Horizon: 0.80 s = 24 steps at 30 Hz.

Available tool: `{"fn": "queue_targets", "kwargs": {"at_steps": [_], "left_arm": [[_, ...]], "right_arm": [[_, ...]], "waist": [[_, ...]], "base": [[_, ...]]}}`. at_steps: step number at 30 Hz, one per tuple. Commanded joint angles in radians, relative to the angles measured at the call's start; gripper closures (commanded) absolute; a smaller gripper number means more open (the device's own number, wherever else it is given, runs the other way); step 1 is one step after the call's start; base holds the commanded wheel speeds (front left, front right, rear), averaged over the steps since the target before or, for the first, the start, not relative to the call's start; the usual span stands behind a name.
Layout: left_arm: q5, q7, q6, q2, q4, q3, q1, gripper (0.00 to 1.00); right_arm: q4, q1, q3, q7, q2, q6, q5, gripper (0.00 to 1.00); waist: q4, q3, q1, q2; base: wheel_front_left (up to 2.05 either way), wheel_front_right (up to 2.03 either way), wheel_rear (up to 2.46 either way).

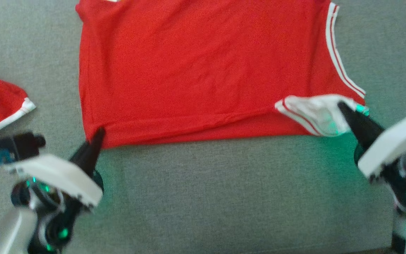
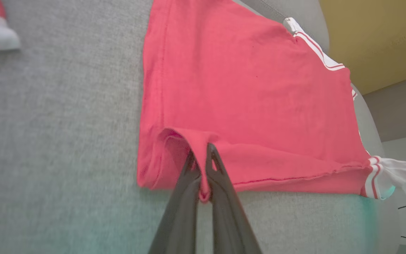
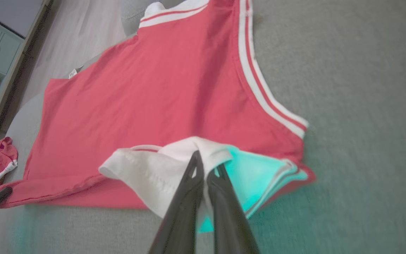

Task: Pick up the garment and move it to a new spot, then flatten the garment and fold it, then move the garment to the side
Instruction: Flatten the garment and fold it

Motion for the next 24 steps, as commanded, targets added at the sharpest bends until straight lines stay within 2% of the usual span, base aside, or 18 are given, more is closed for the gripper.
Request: {"fn": "queue_targets", "kwargs": {"at_steps": [1, 5, 11, 12, 13, 14, 19, 24], "left_arm": [[0.000, 0.011, 0.007, 0.035, -0.024, 0.045, -0.043, 1.00], [0.010, 0.086, 0.036, 0.058, 0.040, 0.038, -0.173, 1.00], [0.040, 0.135, 0.043, 0.063, 0.138, 0.005, -0.306, 1.00], [0.043, 0.139, 0.045, 0.061, 0.150, 0.000, -0.316, 0.86], [0.045, 0.141, 0.044, 0.059, 0.160, -0.006, -0.323, 0.53], [0.046, 0.142, 0.045, 0.057, 0.169, -0.009, -0.327, 0.00], [0.049, 0.081, 0.050, 0.049, 0.173, 0.025, -0.305, 0.00], [0.052, 0.023, 0.043, 0.079, 0.078, 0.059, -0.165, 0.00]], "right_arm": [[-0.034, -0.039, 0.018, 0.012, -0.007, 0.008, -0.008, 1.00], [0.026, -0.176, 0.020, 0.084, -0.007, 0.008, -0.025, 1.00], [0.104, -0.323, 0.062, 0.090, -0.011, 0.008, -0.085, 1.00], [0.113, -0.337, 0.073, 0.082, -0.015, 0.008, -0.093, 0.51], [0.122, -0.345, 0.082, 0.077, -0.019, 0.008, -0.101, 0.00], [0.128, -0.347, 0.101, 0.076, -0.030, 0.008, -0.107, 0.00], [0.090, -0.311, 0.142, -0.012, -0.105, 0.008, -0.129, 0.00], [-0.012, -0.161, 0.167, -0.050, -0.219, 0.008, -0.164, 0.00]], "waist": [[0.006, 0.013, -0.0002, 0.0000], [0.011, 0.042, -0.0002, 0.0000], [0.012, 0.070, -0.0002, 0.0000], [0.013, 0.072, -0.0002, 0.0000], [0.013, 0.074, -0.0002, 0.0000], [0.013, 0.074, -0.0002, 0.0000], [0.013, 0.052, -0.0002, 0.0000], [0.003, 0.017, -0.0002, 0.0000]], "base": [[0.00, 0.00, 0.00], [0.00, 0.00, 0.00], [0.00, 0.00, 0.00], [0.00, 0.00, 0.00], [0.00, 0.00, 0.00], [0.00, 0.00, 0.00], [0.00, 0.00, 0.00], [0.00, 0.00, 0.00]]}}
